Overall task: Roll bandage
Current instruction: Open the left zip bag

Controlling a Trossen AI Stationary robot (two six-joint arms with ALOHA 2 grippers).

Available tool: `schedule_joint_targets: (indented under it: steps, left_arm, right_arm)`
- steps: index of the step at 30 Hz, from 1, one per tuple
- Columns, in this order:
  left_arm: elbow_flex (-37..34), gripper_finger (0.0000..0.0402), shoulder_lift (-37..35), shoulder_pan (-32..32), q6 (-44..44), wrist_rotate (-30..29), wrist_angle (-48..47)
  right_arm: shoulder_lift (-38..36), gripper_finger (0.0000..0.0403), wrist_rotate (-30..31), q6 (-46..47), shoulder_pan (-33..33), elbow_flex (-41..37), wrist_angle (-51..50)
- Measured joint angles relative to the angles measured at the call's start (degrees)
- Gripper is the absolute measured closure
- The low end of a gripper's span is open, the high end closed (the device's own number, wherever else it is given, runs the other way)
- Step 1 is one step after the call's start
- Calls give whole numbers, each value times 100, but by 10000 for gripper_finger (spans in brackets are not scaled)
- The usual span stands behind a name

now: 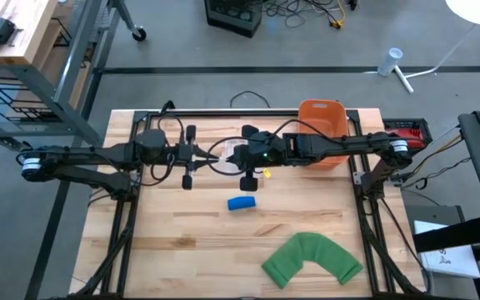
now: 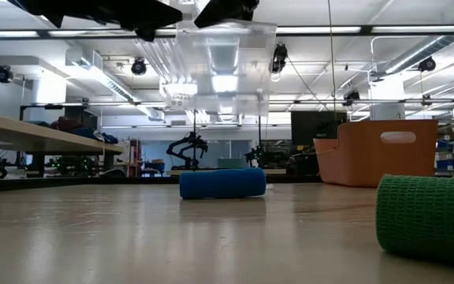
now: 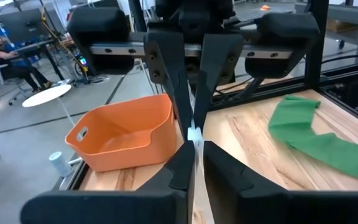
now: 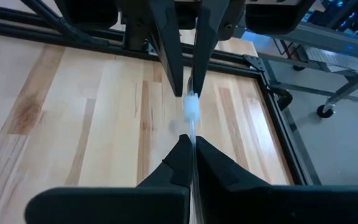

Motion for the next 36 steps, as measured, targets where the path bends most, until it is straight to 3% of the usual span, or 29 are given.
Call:
schedule_joint_targets:
  steps: [6, 22, 36]
  left_arm:
    - [0, 369, 60, 2, 0, 0, 66]
    - [0, 398, 281, 2, 121, -22, 319]
    - [0, 328, 9, 0, 64, -107, 63]
  right_arm:
    - [0, 400, 0, 2, -1, 1, -4]
    - [-2, 400, 1, 2, 4, 0, -21]
    - [-7, 400, -2, 46, 4, 1, -131]
